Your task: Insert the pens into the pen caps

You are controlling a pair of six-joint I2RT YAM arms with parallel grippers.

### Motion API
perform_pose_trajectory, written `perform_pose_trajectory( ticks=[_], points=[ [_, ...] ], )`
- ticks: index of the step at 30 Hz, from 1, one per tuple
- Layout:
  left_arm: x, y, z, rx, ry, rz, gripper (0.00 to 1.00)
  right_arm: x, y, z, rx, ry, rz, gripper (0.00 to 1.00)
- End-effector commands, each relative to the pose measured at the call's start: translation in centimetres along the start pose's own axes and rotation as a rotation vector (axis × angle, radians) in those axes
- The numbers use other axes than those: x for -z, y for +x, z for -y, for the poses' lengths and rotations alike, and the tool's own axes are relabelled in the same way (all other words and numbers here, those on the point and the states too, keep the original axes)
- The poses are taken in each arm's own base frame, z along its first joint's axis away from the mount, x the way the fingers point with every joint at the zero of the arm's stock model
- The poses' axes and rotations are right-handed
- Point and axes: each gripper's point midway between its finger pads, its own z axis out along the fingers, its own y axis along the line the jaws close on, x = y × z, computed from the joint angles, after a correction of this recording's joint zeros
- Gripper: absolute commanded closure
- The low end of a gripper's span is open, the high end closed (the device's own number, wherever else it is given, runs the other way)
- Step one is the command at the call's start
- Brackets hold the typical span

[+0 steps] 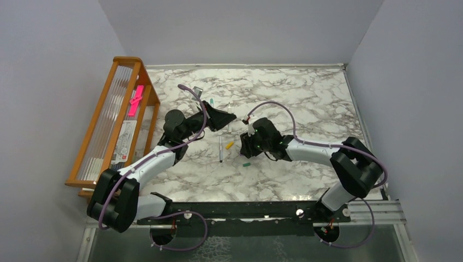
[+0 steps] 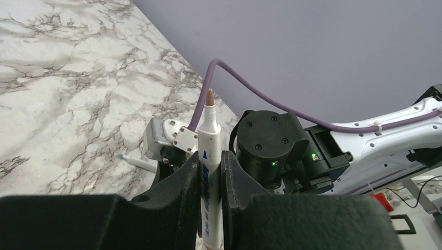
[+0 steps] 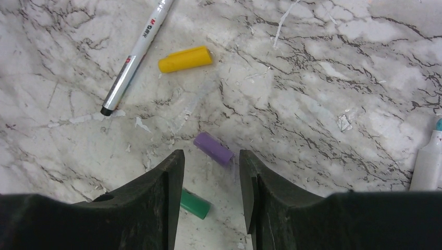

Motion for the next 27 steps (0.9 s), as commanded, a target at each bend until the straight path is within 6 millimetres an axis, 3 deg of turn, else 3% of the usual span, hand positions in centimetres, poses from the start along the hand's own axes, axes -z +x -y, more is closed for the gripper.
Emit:
perform_pose_trajectory(
  ticks=[1, 8, 27],
  points=[
    [0.2, -0.7, 0.6, -0.044, 0.01, 0.011, 1.0, -0.9, -0.1, 0.2, 0.027, 0.017, 0.0, 0.55],
    [0.1, -0.6, 0.3, -0.04, -0.001, 0.004, 1.0, -1.6, 0.7, -0.6, 0.035, -0.019, -0.001, 0.48],
    [0.3, -0.1, 0.2, -0.018, -0.001, -0.008, 1.0, -1.3, 2.7, -3.3, 0.029, -0.073, -0.032, 0.49]
  ],
)
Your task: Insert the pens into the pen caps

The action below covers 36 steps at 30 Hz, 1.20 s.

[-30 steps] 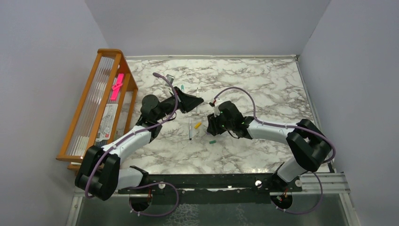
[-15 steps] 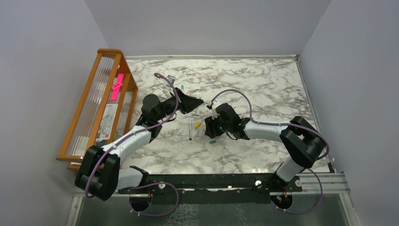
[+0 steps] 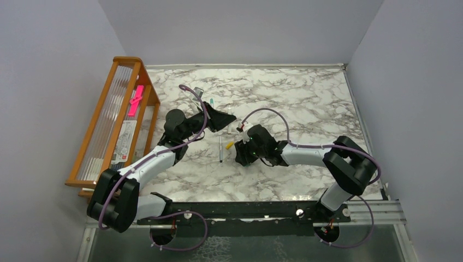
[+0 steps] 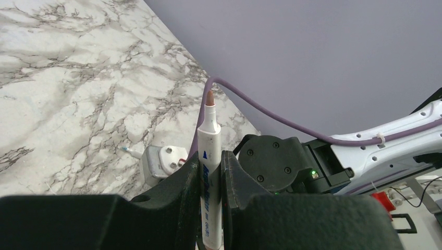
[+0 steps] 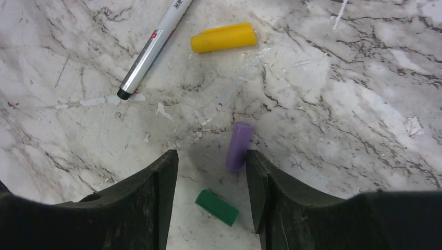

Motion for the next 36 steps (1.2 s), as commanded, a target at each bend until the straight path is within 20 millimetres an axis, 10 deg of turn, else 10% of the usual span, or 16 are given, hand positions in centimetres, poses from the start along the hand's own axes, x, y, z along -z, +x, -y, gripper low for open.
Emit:
perform_pose_trajectory(
  ticks=[1, 25, 36],
  points=[
    [0.2, -0.7, 0.8, -0.022, 0.023, 0.014, 1.0, 0.0, 0.5, -1.3, -0.003, -0.025, -0.003, 0.5],
    [0.5, -0.4, 0.7, -0.019, 0.016, 0.014, 1.0, -1.7, 0.3, 1.4, -0.119, 0.284, -0.13, 0.54],
    [0.5, -0.6, 0.6, -0.023, 0.007, 0.022, 1.0, -1.5, 1.5, 2.6, -0.104, 0.427, -0.18, 0.91]
  ],
)
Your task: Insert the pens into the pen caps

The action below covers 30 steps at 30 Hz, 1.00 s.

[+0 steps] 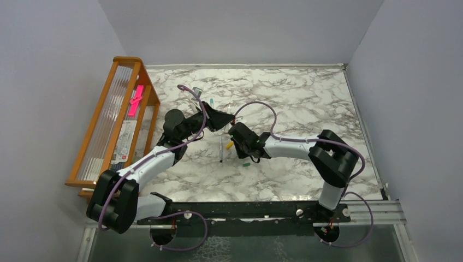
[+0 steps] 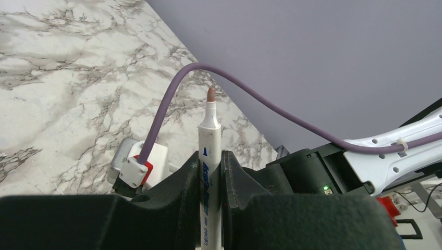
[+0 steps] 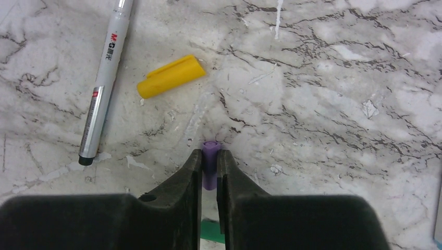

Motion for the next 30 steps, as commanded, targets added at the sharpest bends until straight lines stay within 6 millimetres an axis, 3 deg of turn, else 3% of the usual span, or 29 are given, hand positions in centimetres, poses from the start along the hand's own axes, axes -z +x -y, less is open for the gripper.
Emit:
perform_pose_trajectory(
  ticks=[1, 7, 16, 21, 26, 30],
  points=[
    [0.3, -0.5, 0.6, -0.021, 0.009, 0.019, 1.0, -0.5, 2.4, 1.5, 0.001, 0.108, -0.07, 0.97],
    [0.4, -1.1, 0.4, 0.0, -0.009, 0.042, 1.0, 1.3, 0.7, 1.2, -0.071, 0.063, 0.034, 0.99],
    [-0.5, -2.7, 1.2, 0.04, 0.011, 0.064, 1.0, 8.3, -4.2, 3.3, -0.214, 0.049, 0.327, 0.99],
    [-1.3, -1.6, 4.3, 0.028, 0.103, 0.055, 1.0, 13.4, -7.8, 5.0, -0.369, -0.032, 0.535, 0.99],
    [-2.7, 2.1, 8.7, 0.003, 0.214, 0.004, 1.0, 18.3, -11.2, 6.2, -0.466, -0.172, 0.7, 0.99],
    [-3.0, 3.8, 10.7, -0.016, 0.244, 0.007, 1.0, 23.0, -13.0, 6.8, -0.525, -0.26, 0.873, 0.99]
  ],
)
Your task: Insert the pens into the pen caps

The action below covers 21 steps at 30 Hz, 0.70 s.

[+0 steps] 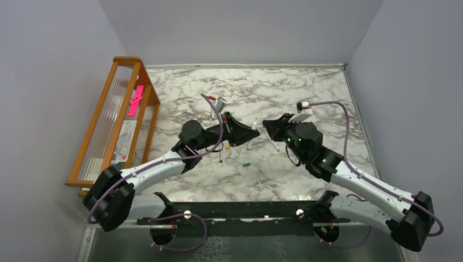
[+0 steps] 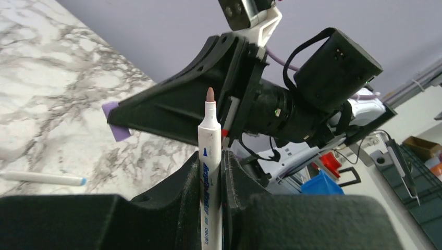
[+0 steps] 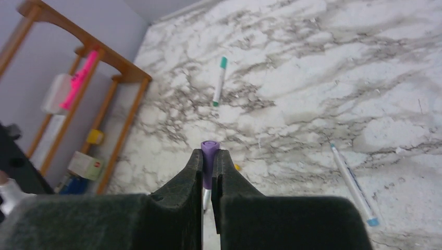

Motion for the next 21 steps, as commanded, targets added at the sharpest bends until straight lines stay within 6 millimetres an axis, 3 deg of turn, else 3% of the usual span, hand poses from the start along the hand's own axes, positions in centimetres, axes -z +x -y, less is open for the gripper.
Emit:
perform_pose_trajectory(
  ticks=[1, 6, 14, 21],
  points=[
    [-0.9, -0.2, 2.1, -0.069, 0.045, 0.065, 1.0, 2.8, -5.0, -2.9, -0.125, -0.179, 0.197, 0.99],
    [-1.8, 0.4, 2.4, -0.051, 0.067, 0.046, 1.0, 5.9, -8.2, -4.2, -0.119, -0.295, 0.329, 0.99],
    [-3.5, 1.3, 3.0, -0.007, 0.134, 0.032, 1.0, 7.6, -9.1, -5.8, -0.105, -0.412, 0.365, 0.99],
    [-3.7, 1.1, 3.9, -0.011, 0.174, 0.024, 1.0, 7.5, -8.9, -6.3, -0.074, -0.43, 0.349, 0.99]
  ],
)
